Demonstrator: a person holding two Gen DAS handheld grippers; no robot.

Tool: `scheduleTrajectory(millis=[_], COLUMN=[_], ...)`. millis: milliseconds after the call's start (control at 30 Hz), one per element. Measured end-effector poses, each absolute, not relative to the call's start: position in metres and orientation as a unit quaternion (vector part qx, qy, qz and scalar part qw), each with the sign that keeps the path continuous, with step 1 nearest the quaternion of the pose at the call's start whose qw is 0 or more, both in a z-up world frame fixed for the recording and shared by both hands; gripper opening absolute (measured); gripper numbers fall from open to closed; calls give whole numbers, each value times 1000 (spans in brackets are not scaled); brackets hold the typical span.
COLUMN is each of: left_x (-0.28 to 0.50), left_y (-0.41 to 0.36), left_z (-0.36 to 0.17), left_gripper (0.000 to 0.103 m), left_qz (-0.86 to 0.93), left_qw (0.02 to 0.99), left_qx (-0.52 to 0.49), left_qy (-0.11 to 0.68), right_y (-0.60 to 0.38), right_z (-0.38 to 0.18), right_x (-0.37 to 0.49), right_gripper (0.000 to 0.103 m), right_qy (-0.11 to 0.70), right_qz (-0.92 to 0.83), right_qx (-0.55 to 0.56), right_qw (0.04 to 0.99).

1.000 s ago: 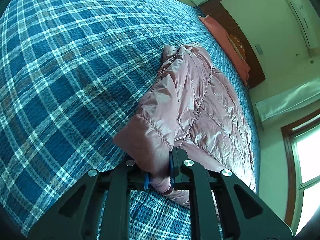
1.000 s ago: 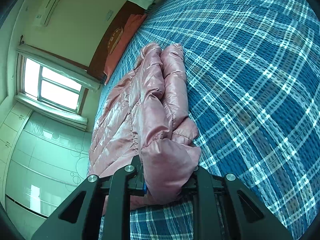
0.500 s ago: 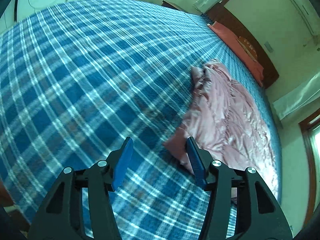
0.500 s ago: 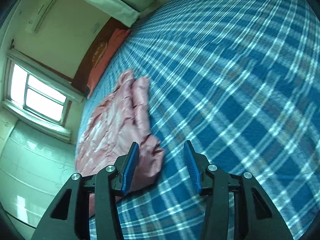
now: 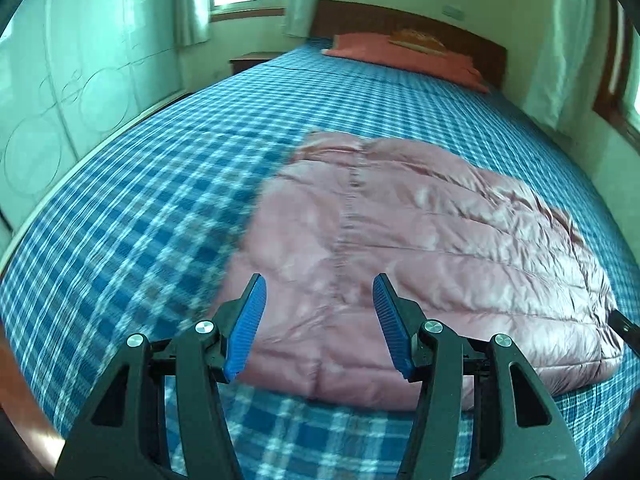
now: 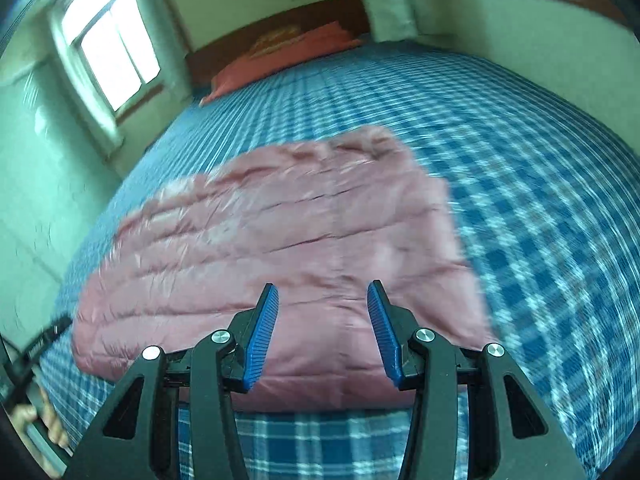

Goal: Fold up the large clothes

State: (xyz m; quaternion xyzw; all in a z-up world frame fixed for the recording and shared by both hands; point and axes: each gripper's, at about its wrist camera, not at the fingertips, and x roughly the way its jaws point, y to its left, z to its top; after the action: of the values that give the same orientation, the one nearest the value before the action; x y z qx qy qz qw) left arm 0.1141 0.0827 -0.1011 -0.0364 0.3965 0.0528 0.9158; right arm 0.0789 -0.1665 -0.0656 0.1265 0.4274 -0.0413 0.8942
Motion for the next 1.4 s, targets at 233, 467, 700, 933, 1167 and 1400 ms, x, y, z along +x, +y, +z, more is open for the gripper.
scheduleTrajectory(millis=[233,467,700,933,1167,1400], left_x=[162,182,178,197,231,229], left_y=[23,10,10,2,-2,8], left_z=[-128,-167,-165,-133,-169,-145], left_gripper=[55,56,49,50,50,50], left_qz=[44,58,47,63,85,85], left_qw=[907,887,885,903,887,900], left_qx=[24,54,73,99,114,68], left_qy=[419,455,457,414,440,423], right_y=[-106,-85,-86,-87,-79,-82], right_z=[-80,-124,-113,-79,-125,-99], right_x=[135,155,157,185,215,218], right_gripper=[47,47,47,47,47,47], right_qy=[439,474,481,451,482,453], right_qz=[-30,-46,-45,-45,-46,-47], right_qx=[58,7,12,28,5,24], right_qw=[896,879,875,891,875,890])
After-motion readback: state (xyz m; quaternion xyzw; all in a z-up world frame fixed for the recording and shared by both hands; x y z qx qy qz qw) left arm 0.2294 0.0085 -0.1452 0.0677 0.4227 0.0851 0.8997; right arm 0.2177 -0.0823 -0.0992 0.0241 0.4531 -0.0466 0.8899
